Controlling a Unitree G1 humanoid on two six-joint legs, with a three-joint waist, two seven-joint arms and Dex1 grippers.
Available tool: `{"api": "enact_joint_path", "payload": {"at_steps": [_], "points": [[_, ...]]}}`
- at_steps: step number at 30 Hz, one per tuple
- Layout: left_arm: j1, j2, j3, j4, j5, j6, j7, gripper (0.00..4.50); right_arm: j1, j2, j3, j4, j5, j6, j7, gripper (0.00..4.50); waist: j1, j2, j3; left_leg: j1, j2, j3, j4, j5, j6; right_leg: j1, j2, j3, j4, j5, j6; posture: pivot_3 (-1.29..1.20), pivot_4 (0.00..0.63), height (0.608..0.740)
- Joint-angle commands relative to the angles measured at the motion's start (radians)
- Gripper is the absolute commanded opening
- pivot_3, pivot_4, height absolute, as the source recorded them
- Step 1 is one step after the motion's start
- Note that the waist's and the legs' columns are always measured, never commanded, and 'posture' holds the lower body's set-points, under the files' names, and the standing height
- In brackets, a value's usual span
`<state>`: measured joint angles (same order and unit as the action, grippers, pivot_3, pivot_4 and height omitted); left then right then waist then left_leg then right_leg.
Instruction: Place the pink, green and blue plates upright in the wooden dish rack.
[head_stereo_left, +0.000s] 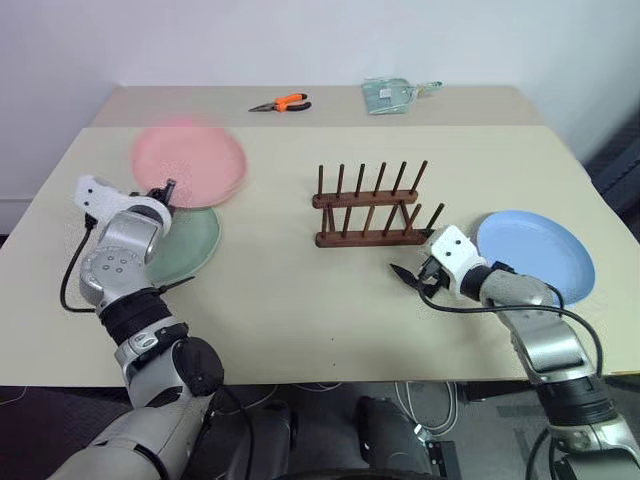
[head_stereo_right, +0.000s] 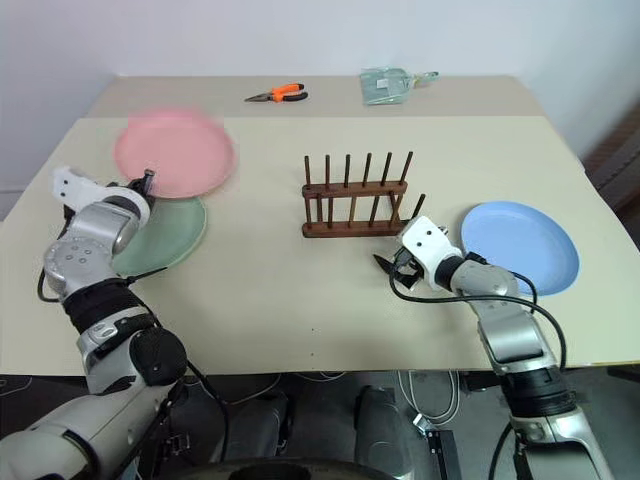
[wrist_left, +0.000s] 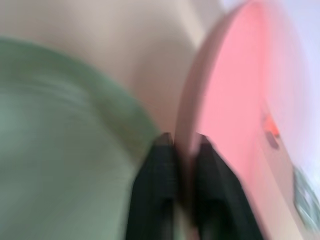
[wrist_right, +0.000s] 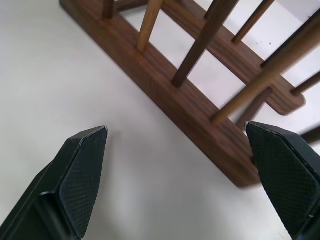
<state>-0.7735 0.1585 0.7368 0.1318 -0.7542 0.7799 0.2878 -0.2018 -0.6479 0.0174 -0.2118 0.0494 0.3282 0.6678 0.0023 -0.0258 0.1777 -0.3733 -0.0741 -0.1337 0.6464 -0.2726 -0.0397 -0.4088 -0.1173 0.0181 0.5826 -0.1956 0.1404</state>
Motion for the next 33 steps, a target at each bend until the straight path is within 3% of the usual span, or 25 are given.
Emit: {"api": "enact_joint_path", "payload": {"at_steps": [1,4,7,14,17,23,25,30,33], "points": [[0.000,0.012,-0.144,-0.139,-0.015,0.005,-0.109,0.08,-0.036,-0.028,-0.060,-0.134,0.045,-0.026,0.025,4.50,0.000,0.000,0.000,0.000,0.000,0.000,0.000,0.000,0.000,0.000,0.000,0.000,0.000,0.000,0.000,0.00,0.150,0.740],[-0.003,-0.010,-0.299,-0.218,-0.003,0.036,-0.172,0.08,-0.145,-0.034,-0.012,-0.136,-0.014,-0.101,0.022,4.50,-0.003,0.000,0.000,0.001,0.001,0.001,0.000,0.000,0.000,0.000,0.000,0.000,0.000,0.000,0.000,0.00,0.150,0.740],[-0.032,-0.052,-0.460,-0.274,0.022,0.074,-0.200,0.08,-0.324,-0.017,0.118,-0.065,-0.178,-0.231,-0.012,4.50,-0.009,0.000,0.000,0.001,0.001,0.001,0.000,0.000,0.000,0.000,0.000,0.000,0.000,0.000,0.000,0.00,0.150,0.740],[-0.082,-0.132,-0.512,-0.314,-0.020,0.134,-0.152,0.08,-0.458,-0.028,0.262,0.144,-0.430,-0.412,-0.085,4.50,-0.013,0.000,0.000,0.000,0.000,0.001,-0.001,0.002,-0.004,0.000,0.000,0.000,-0.002,0.000,0.000,0.00,0.150,0.740],[-0.084,-0.141,-0.504,-0.327,-0.026,0.159,-0.127,0.00,-0.458,-0.036,0.267,0.181,-0.464,-0.447,-0.085,3.69,-0.013,0.000,0.001,0.000,0.000,0.001,-0.001,0.002,-0.004,0.000,0.000,0.001,-0.002,0.000,0.000,0.00,0.150,0.740],[-0.075,-0.151,-0.467,-0.325,-0.058,0.169,-0.125,0.00,-0.438,-0.036,0.240,0.169,-0.504,-0.454,-0.110,0.68,-0.012,0.000,0.001,0.000,0.000,0.001,-0.001,0.002,-0.003,0.000,0.000,0.001,-0.002,0.000,0.000,0.00,0.150,0.740],[-0.075,-0.171,-0.436,-0.329,-0.098,0.148,-0.131,0.77,-0.436,-0.042,0.226,0.164,-0.524,-0.455,-0.131,0.00,-0.012,0.000,0.001,0.000,0.000,0.001,-0.001,0.002,-0.003,0.000,0.000,0.001,-0.002,0.000,0.000,0.00,0.150,0.740],[-0.089,-0.155,-0.387,-0.311,-0.099,0.057,-0.145,3.03,-0.432,-0.024,0.134,0.118,-0.442,-0.405,-0.136,0.00,-0.010,0.000,0.001,0.000,0.000,0.001,-0.001,0.002,-0.003,0.000,0.000,0.001,-0.002,0.000,0.000,0.00,0.150,0.740],[-0.067,-0.068,-0.402,-0.282,-0.023,-0.014,-0.208,3.03,-0.420,0.026,0.030,0.046,-0.243,-0.280,-0.076,0.00,-0.014,0.000,0.001,0.000,0.000,0.001,-0.001,0.002,-0.003,0.000,0.000,0.001,-0.002,0.000,-0.001,0.00,0.150,0.740]]}}
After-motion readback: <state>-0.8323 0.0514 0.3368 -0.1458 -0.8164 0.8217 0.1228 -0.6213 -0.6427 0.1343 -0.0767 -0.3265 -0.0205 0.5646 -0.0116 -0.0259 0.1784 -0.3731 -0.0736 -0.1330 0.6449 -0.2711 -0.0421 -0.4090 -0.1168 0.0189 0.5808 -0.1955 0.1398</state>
